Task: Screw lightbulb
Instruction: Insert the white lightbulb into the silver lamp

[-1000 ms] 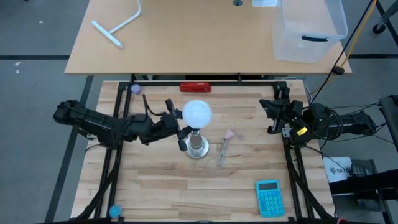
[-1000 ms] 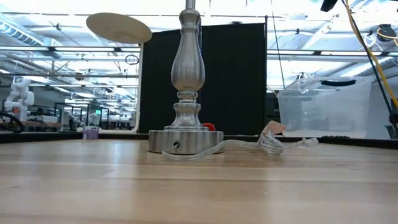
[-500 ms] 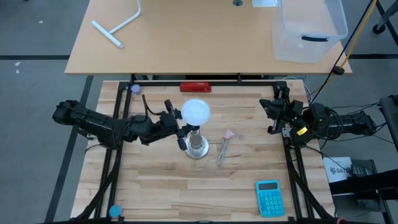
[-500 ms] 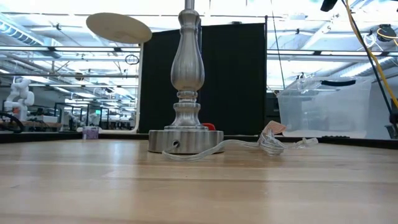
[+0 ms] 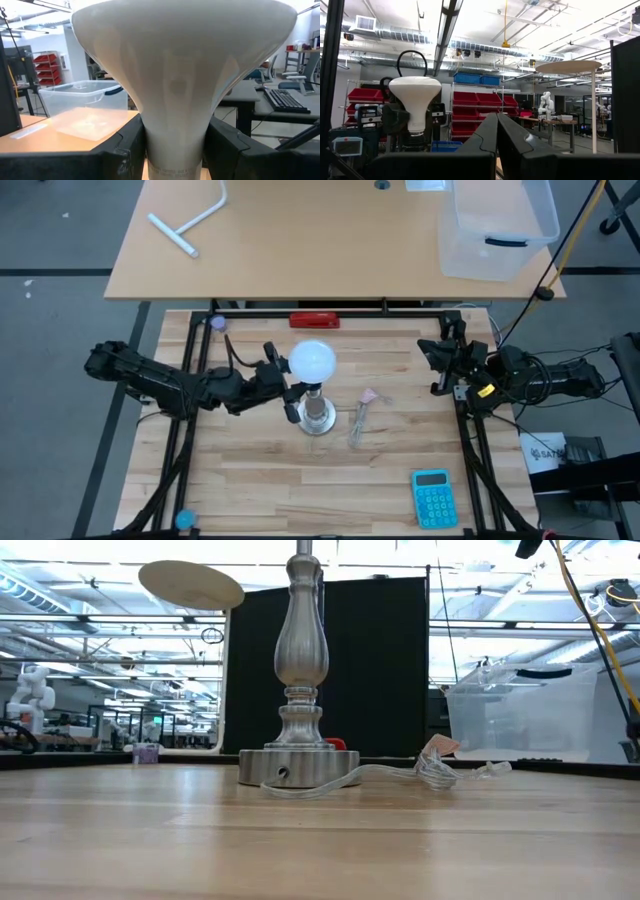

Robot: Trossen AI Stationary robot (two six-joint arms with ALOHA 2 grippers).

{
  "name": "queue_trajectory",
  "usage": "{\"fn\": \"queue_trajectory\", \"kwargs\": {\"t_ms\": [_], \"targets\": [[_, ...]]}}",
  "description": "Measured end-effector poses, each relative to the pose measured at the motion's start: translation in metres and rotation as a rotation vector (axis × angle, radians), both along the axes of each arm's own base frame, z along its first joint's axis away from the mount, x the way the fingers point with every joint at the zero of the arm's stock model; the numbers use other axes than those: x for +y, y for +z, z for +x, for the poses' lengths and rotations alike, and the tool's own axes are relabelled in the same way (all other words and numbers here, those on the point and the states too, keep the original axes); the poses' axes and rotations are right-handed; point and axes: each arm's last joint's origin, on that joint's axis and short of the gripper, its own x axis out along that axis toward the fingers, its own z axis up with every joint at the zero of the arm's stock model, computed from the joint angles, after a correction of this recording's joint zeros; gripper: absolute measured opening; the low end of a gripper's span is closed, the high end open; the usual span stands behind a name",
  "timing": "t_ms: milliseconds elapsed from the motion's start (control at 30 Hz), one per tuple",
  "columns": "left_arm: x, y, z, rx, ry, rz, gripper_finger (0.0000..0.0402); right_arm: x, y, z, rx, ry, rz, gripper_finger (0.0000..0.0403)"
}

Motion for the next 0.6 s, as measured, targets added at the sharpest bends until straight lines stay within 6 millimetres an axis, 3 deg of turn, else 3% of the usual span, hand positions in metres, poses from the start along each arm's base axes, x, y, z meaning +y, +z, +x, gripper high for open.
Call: {"fn": "queue_trajectory", "kwargs": {"t_ms": [600], "targets": [[-0.0009,-0.0015,0.0007,0.010,-0.027,0.008,0.0158,0.0006,0.0039,-0.0017,-0.068,0.063,0.073,0.0000]]}}
